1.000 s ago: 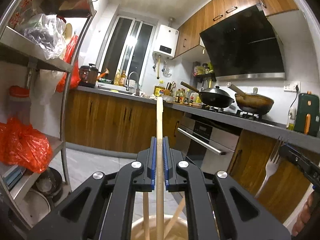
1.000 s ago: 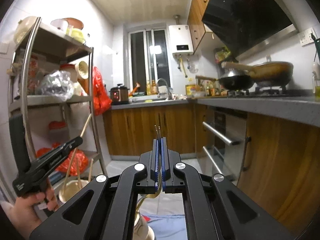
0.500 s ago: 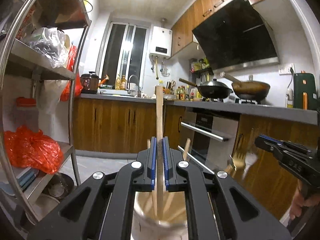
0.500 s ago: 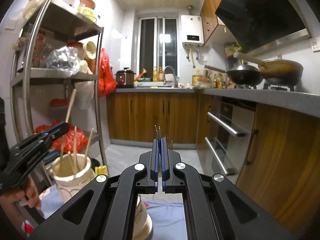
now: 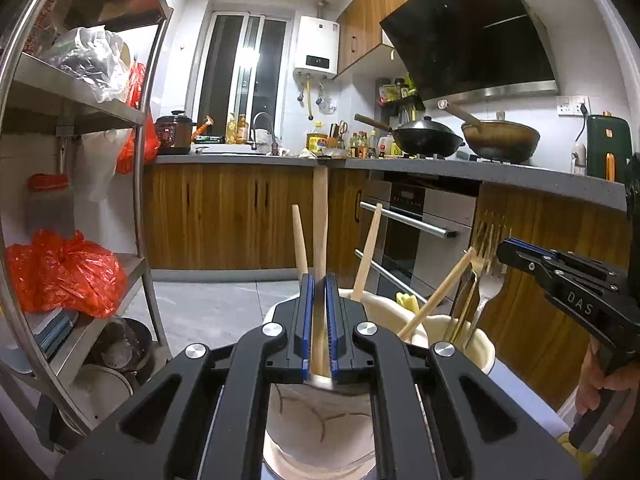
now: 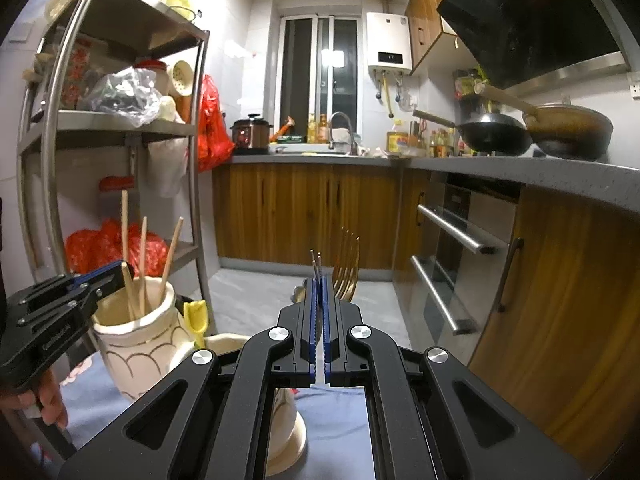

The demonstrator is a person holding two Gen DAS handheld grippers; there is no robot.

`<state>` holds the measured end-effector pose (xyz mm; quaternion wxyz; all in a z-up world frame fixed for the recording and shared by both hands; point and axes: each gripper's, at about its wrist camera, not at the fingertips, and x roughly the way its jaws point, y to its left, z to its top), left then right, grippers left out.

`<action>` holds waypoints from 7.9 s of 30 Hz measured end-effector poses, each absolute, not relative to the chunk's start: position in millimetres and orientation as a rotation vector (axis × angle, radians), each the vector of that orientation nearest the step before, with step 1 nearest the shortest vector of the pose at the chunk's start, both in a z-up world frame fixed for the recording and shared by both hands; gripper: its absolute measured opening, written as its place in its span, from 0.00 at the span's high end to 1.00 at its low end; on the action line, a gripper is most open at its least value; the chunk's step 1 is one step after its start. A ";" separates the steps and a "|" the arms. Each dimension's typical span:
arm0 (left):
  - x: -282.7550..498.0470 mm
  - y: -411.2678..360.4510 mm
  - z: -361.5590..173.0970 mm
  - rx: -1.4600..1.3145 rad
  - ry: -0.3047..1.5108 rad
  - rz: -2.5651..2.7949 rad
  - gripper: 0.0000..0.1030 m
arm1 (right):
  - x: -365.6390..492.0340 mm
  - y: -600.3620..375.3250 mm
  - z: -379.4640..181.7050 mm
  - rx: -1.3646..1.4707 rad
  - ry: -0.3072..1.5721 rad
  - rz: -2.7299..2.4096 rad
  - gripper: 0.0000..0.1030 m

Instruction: Organize utensils

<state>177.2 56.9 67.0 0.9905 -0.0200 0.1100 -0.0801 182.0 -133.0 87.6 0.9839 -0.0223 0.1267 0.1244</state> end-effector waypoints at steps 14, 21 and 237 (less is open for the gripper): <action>170.6 55.1 66.8 -0.031 0.208 -0.163 0.66 | 175.7 -141.7 91.0 -0.002 0.237 0.252 0.56; 149.9 63.9 68.6 -0.038 0.206 -0.118 0.26 | 161.0 -158.0 87.3 0.053 0.263 0.234 0.06; 50.6 68.1 33.8 0.040 0.224 -0.090 0.06 | 66.7 -157.2 25.4 -0.021 0.321 0.357 0.14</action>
